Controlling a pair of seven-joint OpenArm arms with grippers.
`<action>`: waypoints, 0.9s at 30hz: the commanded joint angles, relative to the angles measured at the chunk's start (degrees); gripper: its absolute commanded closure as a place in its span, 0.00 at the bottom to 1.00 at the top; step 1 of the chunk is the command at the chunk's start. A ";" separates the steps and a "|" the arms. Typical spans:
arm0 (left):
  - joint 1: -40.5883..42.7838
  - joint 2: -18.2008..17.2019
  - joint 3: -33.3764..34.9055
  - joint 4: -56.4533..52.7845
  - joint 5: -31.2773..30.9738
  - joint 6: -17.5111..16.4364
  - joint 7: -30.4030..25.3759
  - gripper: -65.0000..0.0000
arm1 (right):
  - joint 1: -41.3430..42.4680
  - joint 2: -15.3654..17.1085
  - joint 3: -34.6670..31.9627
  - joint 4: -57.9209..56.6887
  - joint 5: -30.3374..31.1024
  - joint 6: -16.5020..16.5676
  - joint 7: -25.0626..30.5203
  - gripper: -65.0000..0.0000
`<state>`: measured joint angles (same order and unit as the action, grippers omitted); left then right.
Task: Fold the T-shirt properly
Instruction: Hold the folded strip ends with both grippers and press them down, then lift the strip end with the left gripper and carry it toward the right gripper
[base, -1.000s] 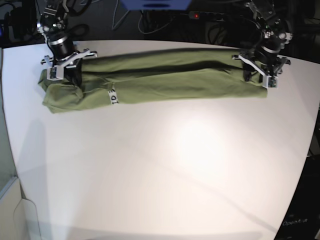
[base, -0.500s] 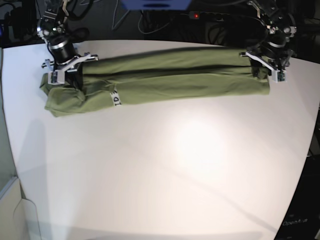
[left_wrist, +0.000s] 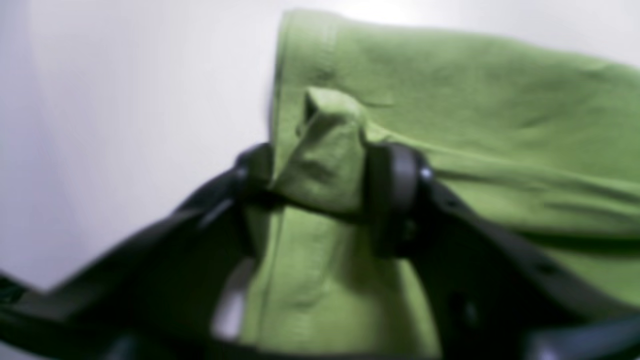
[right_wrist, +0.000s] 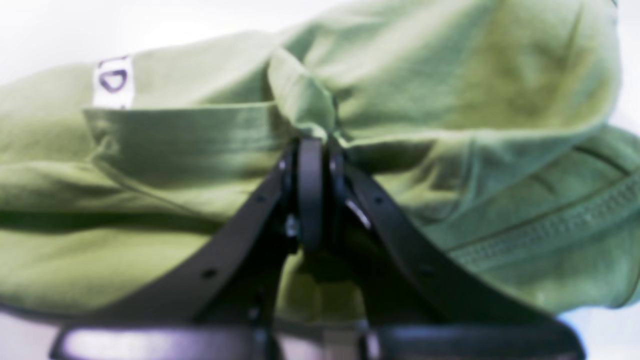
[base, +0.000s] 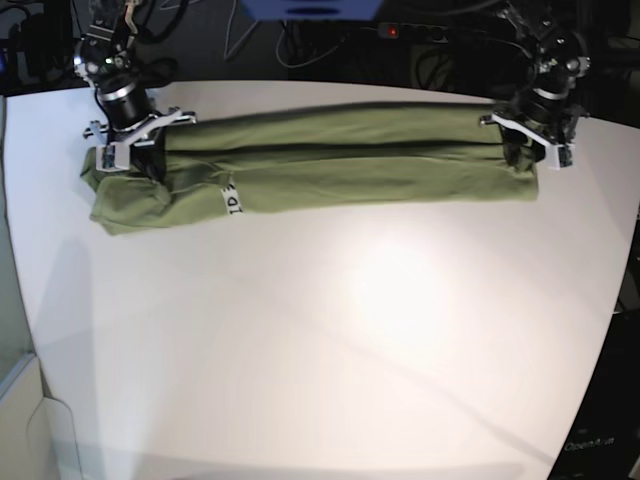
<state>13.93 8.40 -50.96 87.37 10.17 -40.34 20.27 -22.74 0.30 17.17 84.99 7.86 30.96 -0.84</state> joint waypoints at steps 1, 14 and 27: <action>0.53 0.26 0.10 -1.18 3.67 0.34 5.44 0.81 | 0.02 0.45 0.28 0.68 0.45 -0.15 1.15 1.00; -2.64 0.60 0.54 9.29 4.11 0.34 5.88 0.97 | 0.37 0.45 0.19 0.68 0.36 -0.15 1.06 1.00; -3.78 0.60 15.05 23.09 13.17 0.34 5.88 0.97 | 1.95 0.45 0.19 -0.46 0.36 -0.15 0.53 1.00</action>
<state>10.46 9.28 -35.88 109.27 24.05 -40.34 27.66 -20.86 0.32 17.15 83.81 7.84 30.87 -1.32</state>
